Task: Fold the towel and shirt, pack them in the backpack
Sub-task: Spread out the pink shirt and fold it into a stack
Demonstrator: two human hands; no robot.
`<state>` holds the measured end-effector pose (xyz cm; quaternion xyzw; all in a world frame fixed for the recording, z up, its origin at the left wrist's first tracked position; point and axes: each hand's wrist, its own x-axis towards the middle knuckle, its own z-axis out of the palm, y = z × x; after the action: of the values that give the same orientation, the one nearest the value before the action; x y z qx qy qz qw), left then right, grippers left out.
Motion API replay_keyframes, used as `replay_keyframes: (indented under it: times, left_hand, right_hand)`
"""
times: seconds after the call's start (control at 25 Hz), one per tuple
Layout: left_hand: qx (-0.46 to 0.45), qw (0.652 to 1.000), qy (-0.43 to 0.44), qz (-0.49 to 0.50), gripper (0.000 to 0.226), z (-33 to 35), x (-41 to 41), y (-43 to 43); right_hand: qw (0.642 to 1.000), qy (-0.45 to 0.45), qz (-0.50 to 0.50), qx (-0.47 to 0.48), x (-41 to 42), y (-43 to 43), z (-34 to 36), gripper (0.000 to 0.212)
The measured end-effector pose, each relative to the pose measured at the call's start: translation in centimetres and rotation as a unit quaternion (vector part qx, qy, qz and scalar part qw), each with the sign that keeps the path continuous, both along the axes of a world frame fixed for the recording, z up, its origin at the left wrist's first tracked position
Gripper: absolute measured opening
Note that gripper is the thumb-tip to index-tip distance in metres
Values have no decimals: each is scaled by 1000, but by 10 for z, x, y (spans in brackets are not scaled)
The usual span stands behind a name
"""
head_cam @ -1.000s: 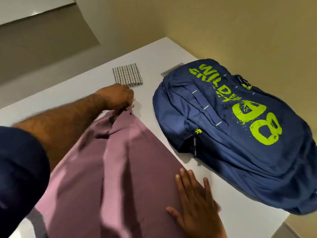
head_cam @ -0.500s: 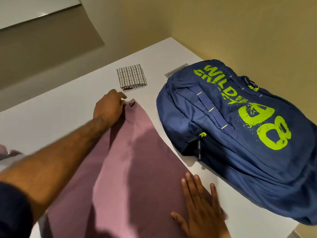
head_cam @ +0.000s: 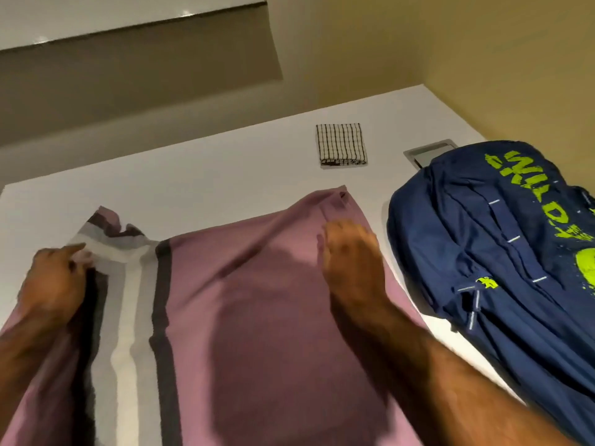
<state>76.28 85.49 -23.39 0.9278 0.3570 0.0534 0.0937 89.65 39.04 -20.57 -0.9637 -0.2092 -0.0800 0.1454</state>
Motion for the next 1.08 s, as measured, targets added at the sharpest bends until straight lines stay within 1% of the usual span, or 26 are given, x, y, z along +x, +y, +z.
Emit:
replay_keyframes:
  times: [0.08,0.12,0.16,0.2,0.24,0.28,0.36,0.44,0.48,0.52,0.56,0.64,0.72,0.76,0.8,0.84,0.88,0.96,1.0,1.04,1.08]
  left_hand:
    - [-6,999,16,43,45,-9,13,38]
    - [-16,998,29,51,54,-17,16,53]
    - [-42,996,28,79,64,-27,18,69]
    - [-68,990,27,121,69,-23,21,70]
    - [-72,986,38,147,69,-14,23,61]
    - [-64,986,56,144,63,-4,30,49]
    - [-42,992,69,99,45,15,43,35]
    - [-21,996,60,57,33,18,54,39]
    - [-12,997,54,51,28,19,55,46]
    - [-1,997,40,64,26,17,53,58]
    - [2,995,27,101,27,16,48,72]
    - [5,984,-2,181,37,12,41,89]
    - [24,974,-64,214,35,10,37,70]
    - [23,971,-110,209,35,10,34,52]
    - [1,972,-152,180,37,11,28,30]
    - [-29,976,-174,128,38,8,22,8]
    - [-49,984,-159,59,38,1,12,-13]
    - [-42,995,-64,-69,39,-17,-15,-48]
    - [-16,994,-33,-103,40,-19,-24,-53]
    - [15,992,-32,-122,41,-18,-23,-48]
    - [33,990,-39,-129,41,-16,-13,-38]
  right_hand:
    - [990,88,-110,14,81,27,34,20]
    - [985,109,-135,4,109,33,36,23]
    - [982,125,-142,-6,128,34,32,27]
    - [977,147,-155,1,142,31,31,30]
    - [970,174,-166,18,151,29,30,29]
    - [966,191,-172,23,159,28,29,26]
    - [955,241,-172,19,172,34,23,21]
    - [955,266,-132,-24,182,42,19,17]
    - [958,258,-119,-36,187,46,17,15]
    - [965,226,-123,-40,191,49,16,16]
    - [971,186,-146,-30,196,51,16,17]
    - [971,118,-209,1,195,52,19,23]
    - [973,62,-223,-6,180,59,21,25]
    - [978,17,-207,-24,168,66,18,27]
    - [983,-25,-176,-39,149,76,13,29]
    - [989,-48,-132,-41,126,89,6,33]
    - [996,-42,-73,-37,97,106,-2,39]
    - [996,17,74,-51,25,142,-19,52]
    - [987,55,137,-66,-8,158,-29,58]
    - [977,96,171,-79,-34,170,-38,64]
    - [972,132,174,-81,-49,176,-46,69]
